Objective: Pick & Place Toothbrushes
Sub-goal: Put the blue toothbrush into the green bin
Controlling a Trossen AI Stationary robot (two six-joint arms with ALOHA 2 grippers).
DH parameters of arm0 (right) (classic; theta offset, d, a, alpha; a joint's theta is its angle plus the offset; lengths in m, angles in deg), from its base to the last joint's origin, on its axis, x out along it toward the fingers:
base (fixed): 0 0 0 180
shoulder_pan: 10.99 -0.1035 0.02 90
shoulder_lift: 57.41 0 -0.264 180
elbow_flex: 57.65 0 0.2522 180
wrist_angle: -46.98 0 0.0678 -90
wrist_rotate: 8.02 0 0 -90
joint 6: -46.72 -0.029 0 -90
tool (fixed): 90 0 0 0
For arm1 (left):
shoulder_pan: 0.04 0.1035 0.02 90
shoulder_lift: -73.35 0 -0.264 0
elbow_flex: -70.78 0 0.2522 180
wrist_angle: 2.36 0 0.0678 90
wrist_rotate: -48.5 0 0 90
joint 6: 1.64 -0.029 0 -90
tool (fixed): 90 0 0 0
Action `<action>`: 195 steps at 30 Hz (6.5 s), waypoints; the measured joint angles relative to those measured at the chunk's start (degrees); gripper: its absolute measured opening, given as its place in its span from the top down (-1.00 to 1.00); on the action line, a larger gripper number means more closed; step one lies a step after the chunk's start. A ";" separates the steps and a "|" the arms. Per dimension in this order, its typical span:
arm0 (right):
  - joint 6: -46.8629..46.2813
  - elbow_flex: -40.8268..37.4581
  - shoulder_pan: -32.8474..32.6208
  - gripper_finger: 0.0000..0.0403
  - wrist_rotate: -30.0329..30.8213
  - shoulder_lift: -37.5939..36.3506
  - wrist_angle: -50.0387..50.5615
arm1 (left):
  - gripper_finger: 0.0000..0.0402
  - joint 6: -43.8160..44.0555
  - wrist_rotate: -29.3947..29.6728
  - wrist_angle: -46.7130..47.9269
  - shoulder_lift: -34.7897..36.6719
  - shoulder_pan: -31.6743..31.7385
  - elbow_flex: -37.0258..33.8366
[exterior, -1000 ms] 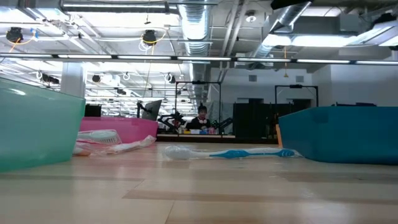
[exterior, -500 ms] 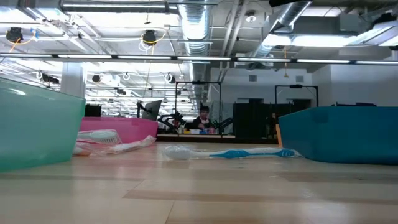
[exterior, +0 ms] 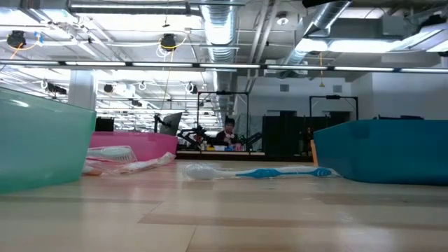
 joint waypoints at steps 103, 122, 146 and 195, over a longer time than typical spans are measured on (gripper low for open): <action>-79.45 5.15 16.74 -0.42 -58.03 29.45 -20.26 | 0.12 4.50 6.25 30.16 0.94 2.47 5.77; -69.35 5.09 20.35 -0.42 -59.80 33.38 -12.91 | 0.12 -0.46 2.49 30.19 1.22 2.40 5.77; -33.46 41.72 17.00 0.93 -51.07 52.06 34.90 | 0.12 1.68 2.56 30.01 1.22 2.40 5.73; -30.90 48.85 17.16 1.00 -45.04 54.42 45.46 | 0.43 -15.43 84.00 26.91 -12.74 0.48 5.73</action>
